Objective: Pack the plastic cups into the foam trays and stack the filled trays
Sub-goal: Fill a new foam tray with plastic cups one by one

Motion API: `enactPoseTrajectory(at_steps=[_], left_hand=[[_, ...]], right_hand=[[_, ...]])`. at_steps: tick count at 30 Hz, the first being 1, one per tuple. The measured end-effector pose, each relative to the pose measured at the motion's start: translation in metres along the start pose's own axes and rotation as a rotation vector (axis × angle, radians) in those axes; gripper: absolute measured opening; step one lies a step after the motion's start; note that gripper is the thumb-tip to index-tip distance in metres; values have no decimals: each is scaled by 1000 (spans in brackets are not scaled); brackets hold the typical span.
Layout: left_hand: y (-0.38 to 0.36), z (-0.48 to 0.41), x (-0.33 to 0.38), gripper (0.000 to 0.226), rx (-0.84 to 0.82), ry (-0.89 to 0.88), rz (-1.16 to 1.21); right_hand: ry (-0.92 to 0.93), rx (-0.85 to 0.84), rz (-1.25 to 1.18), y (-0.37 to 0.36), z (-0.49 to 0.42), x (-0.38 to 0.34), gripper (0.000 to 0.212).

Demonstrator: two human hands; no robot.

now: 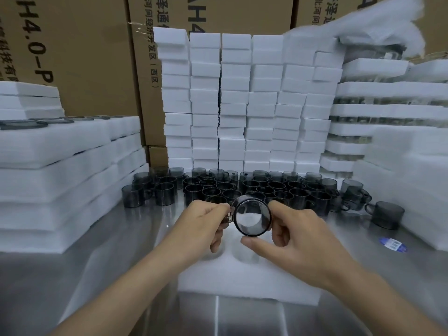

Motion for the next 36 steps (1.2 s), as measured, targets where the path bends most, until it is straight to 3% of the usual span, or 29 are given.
enactPoseTrajectory(at_steps=[4, 9, 15, 26, 32, 36], left_hand=[[-4, 2, -5, 55, 8, -8, -23], [-4, 3, -11, 61, -5, -40, -100], [-5, 2, -14, 62, 38, -57, -153], [-4, 3, -18, 53, 66, -199, -152], [-6, 8, -11, 19, 148, -244, -199], [-8, 11, -4, 17, 108, -246, -195]], right_hand=[[-3, -32, 50, 0, 0, -1, 62], [-7, -24, 52, 0, 1, -1, 64], [-23, 5, 11, -1, 2, 0, 44], [3, 21, -59, -7, -1, 4, 74], [43, 150, -55, -9, -2, 6, 61], [87, 226, -29, -8, -2, 8, 60]])
Point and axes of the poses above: each hand's wrist, its own z-axis away from the middle knuckle, its own y-axis out of the back of the hand, x = y × z, the point moved 1 cm from there along -z, towards the middle knuckle, and after that the axes turned 14 degrees about -y, right-handed, at the moved point
